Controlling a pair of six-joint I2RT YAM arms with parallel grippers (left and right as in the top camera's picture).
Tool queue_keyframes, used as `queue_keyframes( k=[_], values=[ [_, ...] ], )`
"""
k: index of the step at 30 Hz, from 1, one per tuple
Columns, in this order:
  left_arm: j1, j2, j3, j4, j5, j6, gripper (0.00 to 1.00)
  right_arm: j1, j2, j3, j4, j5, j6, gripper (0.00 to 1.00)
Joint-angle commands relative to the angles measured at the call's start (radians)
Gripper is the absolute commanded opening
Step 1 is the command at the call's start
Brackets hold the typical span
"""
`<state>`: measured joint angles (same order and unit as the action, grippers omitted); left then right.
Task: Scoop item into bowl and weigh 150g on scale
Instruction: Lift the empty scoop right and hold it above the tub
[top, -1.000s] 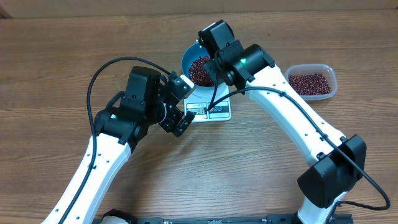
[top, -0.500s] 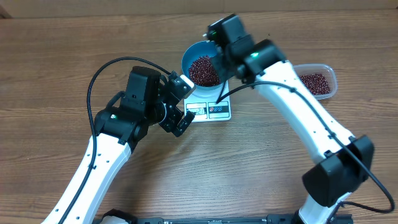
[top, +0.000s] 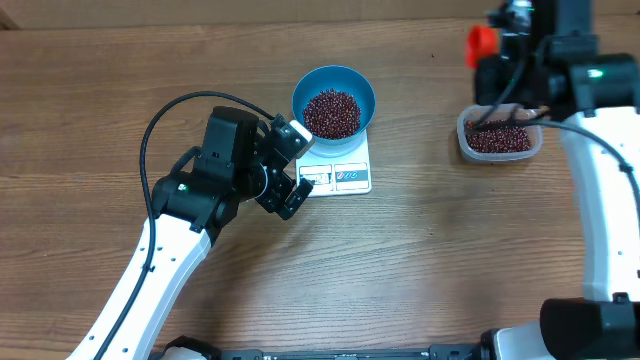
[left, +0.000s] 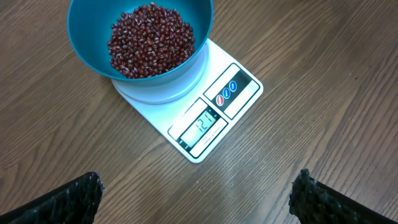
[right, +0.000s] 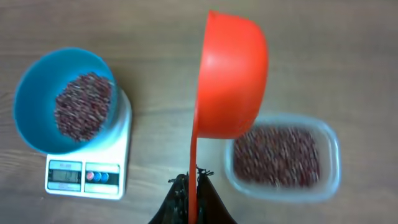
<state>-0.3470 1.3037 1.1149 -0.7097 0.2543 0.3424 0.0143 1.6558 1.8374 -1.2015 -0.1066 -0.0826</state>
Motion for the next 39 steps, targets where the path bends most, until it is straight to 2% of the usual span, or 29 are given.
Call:
queue_keyframes(
  k=[1,12,21,39],
  values=[
    [-0.007,0.004,-0.002,0.003,0.005,-0.010,0.99,-0.101,-0.010,0.021,-0.027,-0.113,-0.009,0.04],
    [-0.007,0.004,-0.002,0.003,0.005,-0.010,1.00,-0.228,-0.009,0.010,-0.090,-0.120,-0.033,0.04],
    [-0.007,0.004,-0.002,0.003,0.005,-0.010,1.00,-0.233,-0.008,-0.056,-0.089,-0.119,-0.055,0.04],
    [-0.007,0.004,-0.002,0.003,0.005,-0.010,1.00,-0.233,-0.008,-0.058,-0.092,-0.088,-0.058,0.04]
  ],
)
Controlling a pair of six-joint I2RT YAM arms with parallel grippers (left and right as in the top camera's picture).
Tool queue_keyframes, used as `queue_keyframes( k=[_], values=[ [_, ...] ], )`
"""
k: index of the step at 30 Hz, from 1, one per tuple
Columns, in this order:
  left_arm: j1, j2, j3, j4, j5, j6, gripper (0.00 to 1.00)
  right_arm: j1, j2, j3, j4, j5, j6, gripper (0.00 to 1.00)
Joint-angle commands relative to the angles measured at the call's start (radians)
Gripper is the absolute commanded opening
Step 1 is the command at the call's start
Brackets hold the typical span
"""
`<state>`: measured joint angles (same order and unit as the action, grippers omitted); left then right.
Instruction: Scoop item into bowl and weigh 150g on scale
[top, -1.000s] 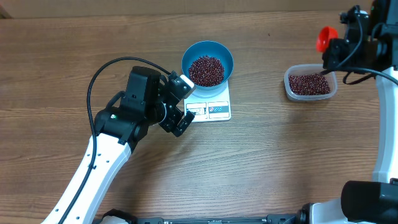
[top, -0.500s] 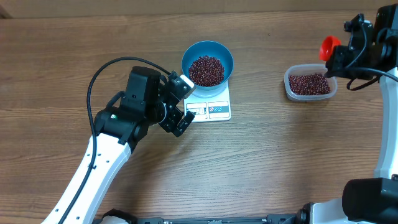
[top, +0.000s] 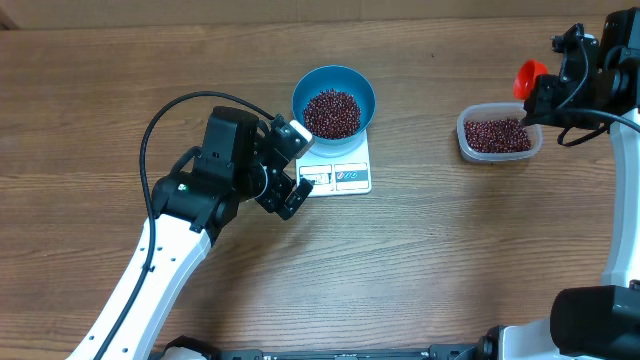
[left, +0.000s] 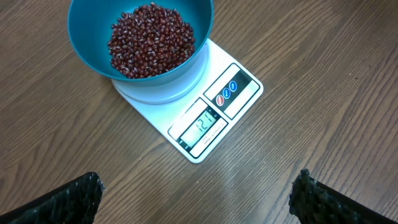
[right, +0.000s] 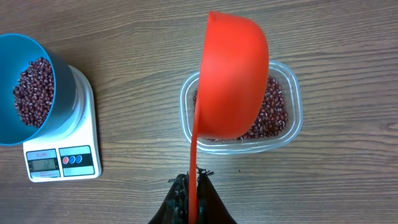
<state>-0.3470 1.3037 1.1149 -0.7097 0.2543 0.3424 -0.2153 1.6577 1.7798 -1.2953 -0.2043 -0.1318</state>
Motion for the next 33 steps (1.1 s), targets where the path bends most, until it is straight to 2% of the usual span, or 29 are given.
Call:
queue_keyframes(
  k=[1,7,33],
  values=[
    [-0.007,0.004,-0.002,0.003,0.005,-0.010,0.99,-0.003,-0.010,0.000,0.002,0.018,-0.008,0.04],
    [-0.007,0.004,-0.002,0.003,0.005,-0.010,1.00,-0.003,-0.010,0.000,-0.023,0.092,-0.008,0.04],
    [-0.007,0.004,-0.002,0.003,0.005,-0.010,1.00,-0.003,0.057,-0.001,-0.049,0.089,-0.003,0.04]
  ],
)
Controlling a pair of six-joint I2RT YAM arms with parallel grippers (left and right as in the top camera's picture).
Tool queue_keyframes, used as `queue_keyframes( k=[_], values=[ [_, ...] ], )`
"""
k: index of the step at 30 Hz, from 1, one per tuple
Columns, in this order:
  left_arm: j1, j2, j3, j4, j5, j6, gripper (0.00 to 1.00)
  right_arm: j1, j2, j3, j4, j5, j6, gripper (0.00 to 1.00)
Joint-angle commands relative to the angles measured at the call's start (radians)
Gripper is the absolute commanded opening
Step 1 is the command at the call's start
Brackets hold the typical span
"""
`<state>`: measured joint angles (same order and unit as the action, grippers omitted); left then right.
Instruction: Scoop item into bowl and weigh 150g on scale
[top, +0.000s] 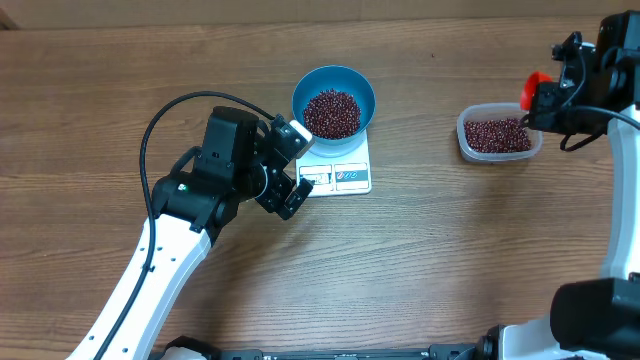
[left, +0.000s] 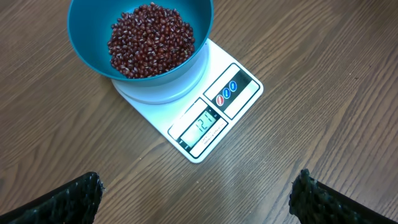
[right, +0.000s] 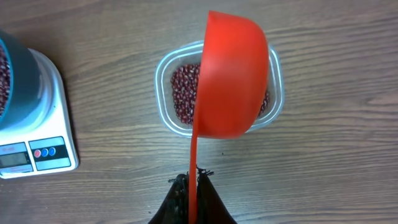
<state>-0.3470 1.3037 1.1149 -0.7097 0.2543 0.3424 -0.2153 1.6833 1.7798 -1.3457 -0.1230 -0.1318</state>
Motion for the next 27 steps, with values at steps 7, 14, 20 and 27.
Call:
queue_keyframes(
  k=[7,14,20,27],
  values=[
    [-0.007,0.004,-0.002,0.003,0.005,-0.010,1.00,-0.003,0.037,-0.001,0.001,0.019,-0.006,0.04],
    [-0.007,0.004,-0.002,0.003,0.005,-0.010,0.99,-0.003,0.079,-0.001,0.003,0.017,-0.040,0.04],
    [-0.007,0.004,-0.002,0.003,0.005,-0.010,1.00,-0.003,0.136,-0.001,-0.014,0.017,-0.067,0.04],
    [-0.007,0.004,-0.002,0.003,0.005,-0.010,1.00,-0.003,0.167,-0.001,-0.020,0.015,-0.107,0.04]
  ],
)
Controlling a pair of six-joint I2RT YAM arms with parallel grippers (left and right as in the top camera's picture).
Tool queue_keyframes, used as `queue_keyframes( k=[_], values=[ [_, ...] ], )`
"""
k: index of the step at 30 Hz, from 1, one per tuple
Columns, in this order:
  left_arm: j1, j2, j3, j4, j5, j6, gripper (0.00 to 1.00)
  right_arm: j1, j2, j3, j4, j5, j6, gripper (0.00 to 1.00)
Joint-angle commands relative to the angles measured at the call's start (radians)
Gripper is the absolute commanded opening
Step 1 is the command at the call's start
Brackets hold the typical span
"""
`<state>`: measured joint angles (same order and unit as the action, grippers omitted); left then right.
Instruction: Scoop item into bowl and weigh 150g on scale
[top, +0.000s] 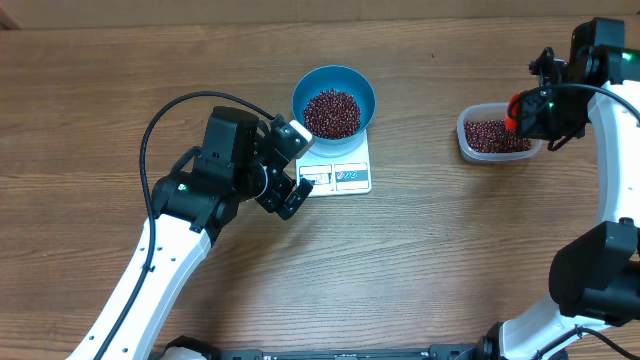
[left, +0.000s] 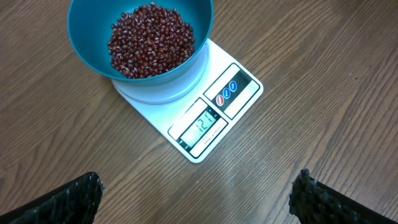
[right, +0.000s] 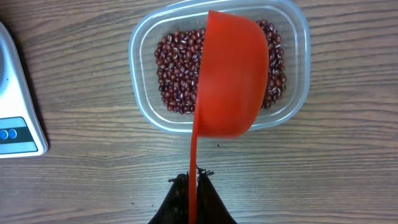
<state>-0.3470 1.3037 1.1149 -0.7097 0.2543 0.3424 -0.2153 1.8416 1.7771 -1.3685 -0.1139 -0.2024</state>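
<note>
A blue bowl (top: 334, 99) of red beans stands on the white scale (top: 337, 172), whose display (left: 200, 124) reads 121. My right gripper (right: 193, 180) is shut on the thin handle of an orange scoop (right: 231, 74). The scoop hangs low over a clear plastic container (right: 140, 50) of red beans (right: 177, 68) at the table's right. In the overhead view only a bit of the scoop (top: 513, 110) shows by the container (top: 497, 133). My left gripper (left: 196, 193) is open over bare wood just in front of the scale, nothing between its fingers (left: 69, 196).
The left arm's black cable (top: 160, 120) loops over the table to the left of the scale. Wooden table (top: 430, 260) all round; its far edge runs along the top of the overhead view.
My right gripper has come lower and closer over the bean container with the scoop; the container fills more of the wrist view. The left arm, bowl and scale reading are unchanged.
The right gripper held the orange scoop between the scale and the container. Then it was over the container, each time with the container nearer and more centred under the scoop, and now hangs low above the beans. The scale read 121 throughout and the left gripper stayed open.
</note>
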Motion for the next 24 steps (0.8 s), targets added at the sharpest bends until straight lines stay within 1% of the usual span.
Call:
queue_keyframes(
  k=[1,7,13,16,21,24],
  values=[
    [-0.007,0.004,-0.002,0.003,0.005,-0.010,1.00,-0.003,0.014,0.002,0.006,0.008,-0.043,0.04],
    [-0.007,0.004,-0.002,0.003,0.005,-0.010,1.00,-0.003,0.037,-0.031,0.034,0.008,-0.114,0.04],
    [-0.007,0.004,-0.002,0.003,0.005,-0.010,0.99,-0.011,0.053,-0.108,0.107,0.044,-0.117,0.04],
    [-0.007,0.004,-0.002,0.003,0.005,-0.010,1.00,-0.011,0.080,-0.122,0.129,0.070,-0.118,0.04],
    [-0.007,0.003,-0.002,0.003,0.005,-0.010,1.00,-0.010,0.138,-0.122,0.150,0.072,-0.171,0.04],
    [-0.007,0.004,-0.002,0.003,0.005,-0.010,1.00,-0.010,0.183,-0.122,0.160,0.076,-0.169,0.04]
  ],
)
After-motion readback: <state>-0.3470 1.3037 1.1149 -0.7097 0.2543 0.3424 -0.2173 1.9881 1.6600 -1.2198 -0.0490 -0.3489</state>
